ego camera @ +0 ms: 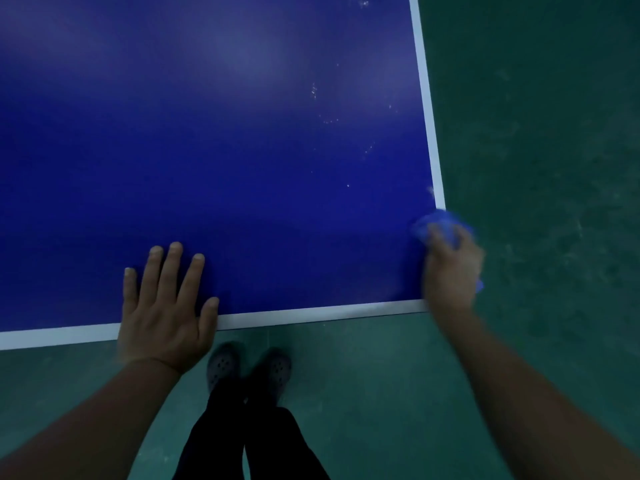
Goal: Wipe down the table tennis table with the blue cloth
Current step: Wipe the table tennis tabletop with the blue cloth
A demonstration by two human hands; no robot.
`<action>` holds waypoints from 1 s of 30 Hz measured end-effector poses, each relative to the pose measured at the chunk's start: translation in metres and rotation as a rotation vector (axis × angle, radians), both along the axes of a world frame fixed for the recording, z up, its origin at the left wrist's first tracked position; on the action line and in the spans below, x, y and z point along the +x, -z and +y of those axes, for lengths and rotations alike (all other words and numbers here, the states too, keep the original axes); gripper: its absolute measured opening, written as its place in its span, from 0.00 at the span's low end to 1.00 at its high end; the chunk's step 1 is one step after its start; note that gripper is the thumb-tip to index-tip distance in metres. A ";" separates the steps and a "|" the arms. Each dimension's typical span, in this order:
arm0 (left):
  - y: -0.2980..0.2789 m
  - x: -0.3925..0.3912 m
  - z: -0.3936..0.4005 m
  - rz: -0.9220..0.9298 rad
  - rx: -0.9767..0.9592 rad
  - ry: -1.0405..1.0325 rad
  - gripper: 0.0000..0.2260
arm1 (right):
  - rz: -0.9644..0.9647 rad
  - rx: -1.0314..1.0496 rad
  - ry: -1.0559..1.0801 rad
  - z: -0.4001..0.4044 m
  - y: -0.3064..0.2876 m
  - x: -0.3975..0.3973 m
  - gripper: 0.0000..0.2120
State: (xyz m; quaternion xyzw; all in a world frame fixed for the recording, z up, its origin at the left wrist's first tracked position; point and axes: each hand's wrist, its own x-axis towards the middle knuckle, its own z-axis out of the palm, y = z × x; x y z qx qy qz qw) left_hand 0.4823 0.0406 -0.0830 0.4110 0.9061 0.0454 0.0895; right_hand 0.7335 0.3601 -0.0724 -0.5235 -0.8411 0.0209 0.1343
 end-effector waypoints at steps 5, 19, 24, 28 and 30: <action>0.003 -0.003 0.000 0.007 -0.022 0.023 0.32 | 0.134 -0.044 0.031 -0.012 -0.017 -0.034 0.14; 0.003 0.000 -0.002 -0.010 0.076 -0.053 0.33 | -0.096 -0.031 -0.524 -0.038 0.009 -0.206 0.20; -0.007 0.020 0.014 -0.022 0.178 -0.333 0.32 | -0.057 -0.081 -0.196 0.072 -0.003 -0.147 0.18; -0.010 0.069 0.051 -0.012 0.236 -0.459 0.29 | -0.018 -0.040 -0.604 -0.006 0.003 -0.144 0.20; -0.010 0.094 0.079 -0.011 0.279 -0.502 0.28 | -0.051 -0.050 -0.981 -0.051 0.012 -0.107 0.21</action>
